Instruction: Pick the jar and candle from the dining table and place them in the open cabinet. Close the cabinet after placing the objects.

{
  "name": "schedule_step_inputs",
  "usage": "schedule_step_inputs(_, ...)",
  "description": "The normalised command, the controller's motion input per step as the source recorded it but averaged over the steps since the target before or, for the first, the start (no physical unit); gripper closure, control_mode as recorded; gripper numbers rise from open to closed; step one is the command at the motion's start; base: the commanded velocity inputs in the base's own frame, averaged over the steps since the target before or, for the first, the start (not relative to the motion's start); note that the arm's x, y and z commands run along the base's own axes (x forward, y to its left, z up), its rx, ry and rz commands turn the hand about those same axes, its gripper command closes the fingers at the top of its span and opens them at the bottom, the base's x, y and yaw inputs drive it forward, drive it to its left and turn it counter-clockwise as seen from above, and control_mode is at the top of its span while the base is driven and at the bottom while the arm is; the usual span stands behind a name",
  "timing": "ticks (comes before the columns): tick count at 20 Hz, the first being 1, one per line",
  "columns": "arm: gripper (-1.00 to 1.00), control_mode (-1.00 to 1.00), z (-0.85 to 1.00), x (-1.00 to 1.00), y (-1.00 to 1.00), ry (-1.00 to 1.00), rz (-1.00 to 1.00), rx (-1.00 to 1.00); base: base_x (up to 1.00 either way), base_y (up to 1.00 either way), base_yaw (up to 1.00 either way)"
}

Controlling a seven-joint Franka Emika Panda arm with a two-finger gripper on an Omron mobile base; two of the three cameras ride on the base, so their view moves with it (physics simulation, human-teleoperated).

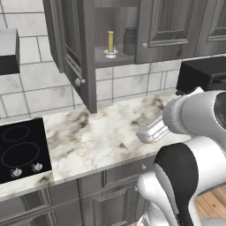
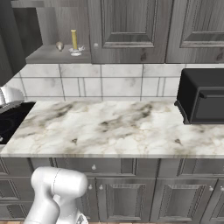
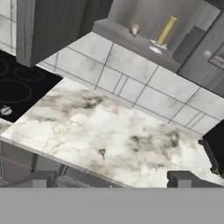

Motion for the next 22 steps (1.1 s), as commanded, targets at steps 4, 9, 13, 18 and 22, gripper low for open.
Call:
schedule_step_inputs(4, -1.0, -1.0, 0.06, -0.36, 0.37, -0.07, 0.0, -0.37, 0.0, 0.0, 0.0)
schedule_step_inputs(9, -1.0, -1.0, 0.14, -0.23, 0.35, -0.11, 0.0, -0.29, 0.0, 0.0, 0.0)
schedule_step_inputs(13, -1.0, -1.0, 0.15, -0.06, 0.33, -0.13, 0.0, -0.16, 0.0, 0.0, 0.0)
schedule_step_inputs(18, -1.0, -1.0, 0.12, 0.0, 0.33, -0.13, 0.0, -0.15, 0.0, 0.0, 0.0)
schedule_step_inputs(22, -1.0, -1.0, 0.04, 0.0, 0.35, -0.13, 0.0, -0.12, 0.0, 0.0, 0.0)
